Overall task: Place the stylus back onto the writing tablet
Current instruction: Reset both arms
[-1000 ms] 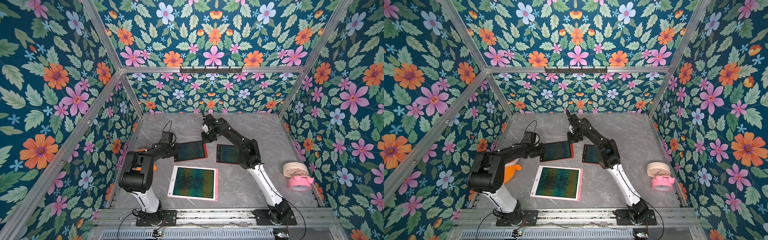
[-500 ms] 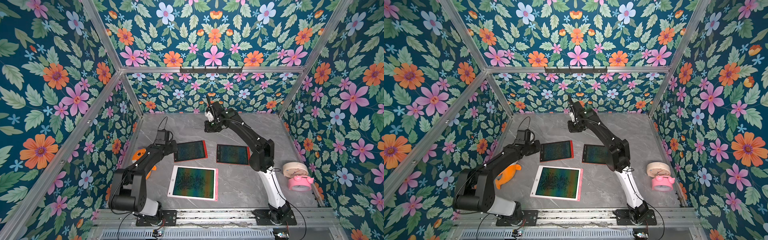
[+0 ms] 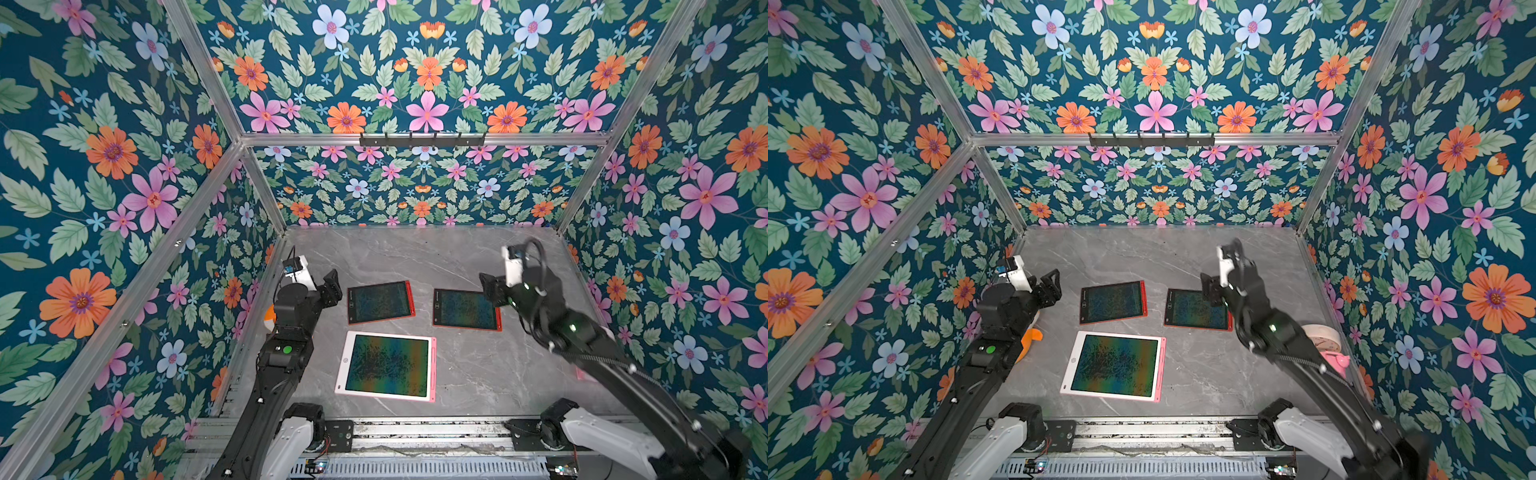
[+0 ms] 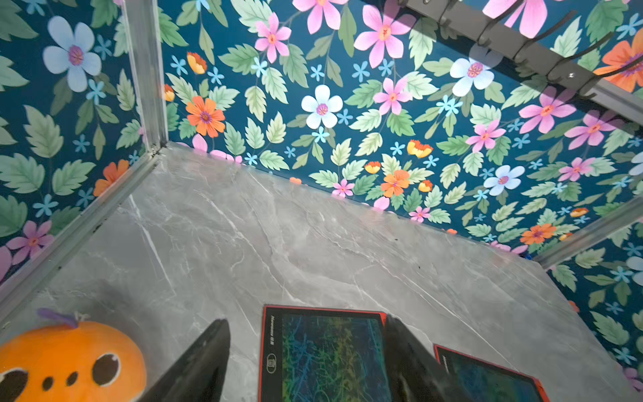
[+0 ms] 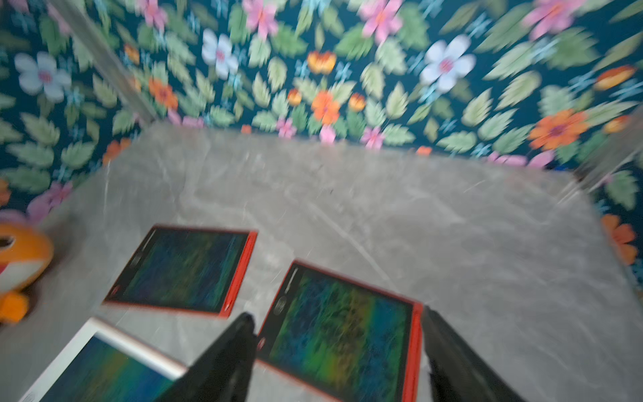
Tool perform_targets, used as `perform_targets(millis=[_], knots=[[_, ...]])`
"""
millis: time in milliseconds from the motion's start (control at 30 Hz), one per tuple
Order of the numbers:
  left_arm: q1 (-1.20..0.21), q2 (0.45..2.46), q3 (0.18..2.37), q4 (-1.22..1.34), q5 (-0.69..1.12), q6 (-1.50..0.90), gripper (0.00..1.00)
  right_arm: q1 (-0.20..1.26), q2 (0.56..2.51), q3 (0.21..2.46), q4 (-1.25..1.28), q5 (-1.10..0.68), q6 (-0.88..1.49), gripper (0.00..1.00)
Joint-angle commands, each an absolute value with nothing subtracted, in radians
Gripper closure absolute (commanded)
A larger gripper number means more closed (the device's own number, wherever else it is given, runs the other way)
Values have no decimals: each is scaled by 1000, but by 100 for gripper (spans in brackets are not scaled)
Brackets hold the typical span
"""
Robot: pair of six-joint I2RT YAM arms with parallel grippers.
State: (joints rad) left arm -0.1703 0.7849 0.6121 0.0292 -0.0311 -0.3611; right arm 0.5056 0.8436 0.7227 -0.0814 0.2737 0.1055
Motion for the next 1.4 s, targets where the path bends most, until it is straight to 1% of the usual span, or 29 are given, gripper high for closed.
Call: perform_targets(millis=[0,100,133,200,233,300,367,433,533,600,767,800,867,900,933,967,1000,1033,1067,1100,1167,1233,1300,1333,1367], knots=[[-169,784,536,182,-114,-333,25,433,624,457,358,367,-41,1],[-169,811,460,276,-205,-375,16,316,467,312,260,307,-19,1],[-169,826,434,314,-243,-389,12,280,436,289,201,294,16,1],[-169,858,393,383,-309,-399,8,219,416,255,132,269,69,1],[-169,879,375,418,-351,-403,6,193,420,237,133,257,80,1],[-169,923,336,515,-434,-404,5,163,459,203,192,243,79,1],[-167,981,305,599,-533,-432,5,135,539,172,295,244,87,1],[-165,1049,312,599,-596,-457,1,99,666,161,396,243,121,1],[-164,1130,328,612,-591,-404,1,58,851,177,493,221,162,1],[-161,1153,324,646,-617,-395,1,46,995,179,624,225,136,1],[-148,1160,321,666,-649,-374,2,38,1238,262,794,203,44,1],[-147,1158,313,687,-641,-347,2,22,1296,273,828,174,66,1],[-147,1151,283,749,-609,-264,2,-1,1451,269,988,121,64,1],[-146,1150,265,777,-602,-238,2,1,1489,277,1048,147,50,0],[-146,1153,248,804,-597,-220,2,-2,1423,312,834,128,86,1],[-145,1160,236,829,-590,-202,2,-15,1438,305,913,104,84,1],[-144,1173,223,865,-581,-177,1,-15,1479,280,1026,121,69,1],[-141,1199,215,907,-573,-154,1,-14,1438,299,894,121,87,1],[-138,1225,209,946,-568,-140,1,-18,1428,305,875,114,93,1],[-132,1262,208,980,-566,-134,1,-18,1469,285,996,127,74,1],[-124,1338,215,1039,-566,-107,1,-7,1432,298,887,148,89,1],[-121,1390,241,1072,-565,-94,1,-3,1467,285,986,159,70,1],[-115,1433,265,1093,-527,-76,1,1,1438,300,901,162,81,1],[-115,1472,270,1124,-514,-65,2,1,1448,298,925,159,81,1],[-114,1528,262,1231,-518,-39,2,1,1459,291,963,160,71,1]])
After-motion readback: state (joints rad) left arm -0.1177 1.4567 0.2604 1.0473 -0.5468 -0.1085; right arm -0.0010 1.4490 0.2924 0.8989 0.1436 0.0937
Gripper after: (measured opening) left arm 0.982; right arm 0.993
